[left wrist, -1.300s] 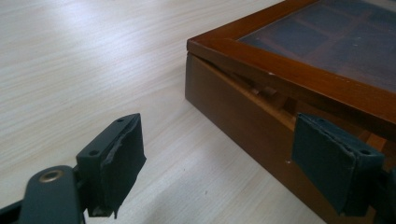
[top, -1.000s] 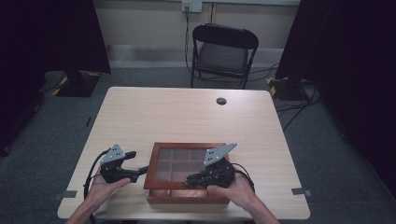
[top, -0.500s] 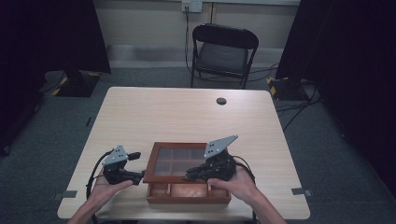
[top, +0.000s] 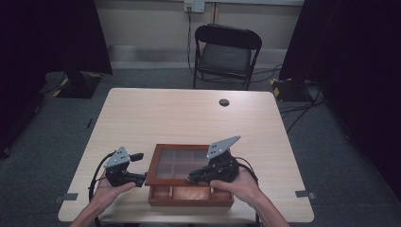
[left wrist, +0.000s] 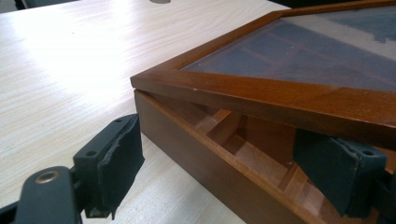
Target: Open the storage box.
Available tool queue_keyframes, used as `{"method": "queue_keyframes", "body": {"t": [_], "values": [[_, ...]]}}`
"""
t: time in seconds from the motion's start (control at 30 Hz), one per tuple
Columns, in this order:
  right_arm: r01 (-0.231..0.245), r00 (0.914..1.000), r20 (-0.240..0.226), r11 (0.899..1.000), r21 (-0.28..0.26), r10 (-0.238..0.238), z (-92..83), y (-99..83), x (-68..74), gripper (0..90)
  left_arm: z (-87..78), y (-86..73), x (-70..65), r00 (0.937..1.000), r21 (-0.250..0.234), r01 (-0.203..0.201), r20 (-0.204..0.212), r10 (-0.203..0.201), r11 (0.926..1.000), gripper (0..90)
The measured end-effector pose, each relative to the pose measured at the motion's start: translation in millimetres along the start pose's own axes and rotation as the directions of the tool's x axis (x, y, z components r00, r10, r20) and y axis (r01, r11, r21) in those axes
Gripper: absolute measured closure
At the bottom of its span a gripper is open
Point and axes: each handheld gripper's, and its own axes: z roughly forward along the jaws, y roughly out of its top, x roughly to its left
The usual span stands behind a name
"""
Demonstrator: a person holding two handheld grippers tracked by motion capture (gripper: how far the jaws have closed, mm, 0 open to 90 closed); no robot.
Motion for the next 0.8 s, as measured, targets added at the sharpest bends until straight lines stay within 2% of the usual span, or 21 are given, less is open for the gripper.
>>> {"method": "queue_keyframes", "body": {"t": [0.03, 0.1, 0.13, 0.17, 0.2, 0.23, 0.27, 0.3, 0.37, 0.43, 0.47, 0.53, 0.63, 0.67, 0.73, 0.8], "values": [[-0.005, 0.9999, 0.014, 1.000, -0.003, 0.005, 0.3, -0.8, -0.8, 74.6, 0.0, -0.1, 0.0, 1.0000, 0.000, 0.000, 0.001, 0.000, 1.0000, 15.8], [-0.006, 0.9998, 0.017, 1.000, -0.007, 0.007, 1.0, -2.0, -1.3, 72.6, 0.2, -0.3, 0.0, 1.0000, 0.002, -0.002, 0.005, 0.002, 1.0000, 16.0], [-0.007, 0.9996, 0.026, 1.000, -0.009, 0.007, 1.4, -2.2, -0.7, 65.8, 0.2, -0.6, -0.2, 1.0000, 0.004, -0.004, 0.004, 0.004, 1.0000, 16.1], [-0.007, 0.9996, 0.026, 1.000, -0.009, 0.007, 1.4, -2.2, -0.7, 65.8, 0.2, -0.6, -0.2, 1.0000, 0.004, -0.004, 0.004, 0.004, 1.0000, 16.2], [-0.011, 0.9994, 0.032, 1.000, -0.022, 0.012, 0.2, -2.5, 0.0, 59.4, 0.1, -0.5, -0.2, 1.0000, 0.003, -0.005, 0.003, 0.005, 1.0000, 16.4], [-0.011, 0.9994, 0.032, 1.000, -0.022, 0.012, 0.2, -2.5, 0.0, 59.4, 0.3, -0.6, -0.3, 1.0000, -0.004, -0.005, 0.003, 0.005, 1.0000, 16.4], [-0.015, 0.9983, 0.056, 0.999, -0.033, 0.017, -2.9, -3.4, -0.1, 51.9, -0.1, -0.6, -0.3, 1.0000, -0.007, 0.000, 0.004, 0.000, 1.0000, 16.6], [-0.015, 0.9983, 0.056, 0.999, -0.033, 0.017, -2.9, -3.4, -0.1, 51.9, -0.1, -0.6, -0.3, 1.0000, -0.007, 0.000, 0.004, 0.000, 1.0000, 16.5], [-0.022, 0.9966, 0.077, 0.998, -0.056, 0.026, -8.6, -7.3, 0.4, 44.6, -0.3, -0.4, -0.4, 1.0000, -0.012, 0.001, 0.006, -0.001, 0.9999, 16.7], [-0.028, 0.9965, 0.076, 0.997, -0.077, 0.034, -15.0, -16.0, 0.3, 42.0, 0.2, 0.0, 0.1, 1.0000, -0.009, -0.008, 0.005, 0.008, 0.9999, 16.9], [-0.034, 0.9936, 0.105, 0.996, -0.077, 0.042, -17.9, -19.6, 0.1, 39.8, -0.5, 0.7, 0.1, 1.0000, -0.013, 0.002, 0.007, -0.002, 0.9999, 17.3], [-0.041, 0.9925, 0.112, 0.996, -0.079, 0.050, -20.0, -21.6, -0.1, 40.5, -0.6, 0.9, 0.8, 1.0000, -0.018, -0.001, 0.007, 0.001, 0.9998, 17.4], [-0.053, 0.9892, 0.131, 0.993, -0.106, 0.067, -29.3, -31.0, -1.7, 36.7, -1.1, 1.7, 0.5, 1.0000, -0.022, -0.002, 0.005, 0.002, 0.9998, 17.5], [-0.063, 0.9866, 0.142, 0.991, -0.120, 0.080, -35.3, -37.3, -2.7, 30.6, -1.0, 1.7, 0.6, 1.0000, -0.027, -0.002, 0.005, 0.002, 0.9996, 17.6], [-0.066, 0.9847, 0.152, 0.990, -0.125, 0.085, -38.2, -40.2, -2.8, 27.8, -1.4, 2.4, 1.1, 1.0000, -0.028, -0.002, 0.003, 0.002, 0.9996, 17.6], [-0.060, 0.9833, 0.161, 0.988, -0.144, 0.083, -43.8, -47.5, -2.4, 26.0, -1.4, 3.6, 0.8, 0.9998, -0.044, 0.020, 0.006, -0.020, 0.9988, 17.8]]}}
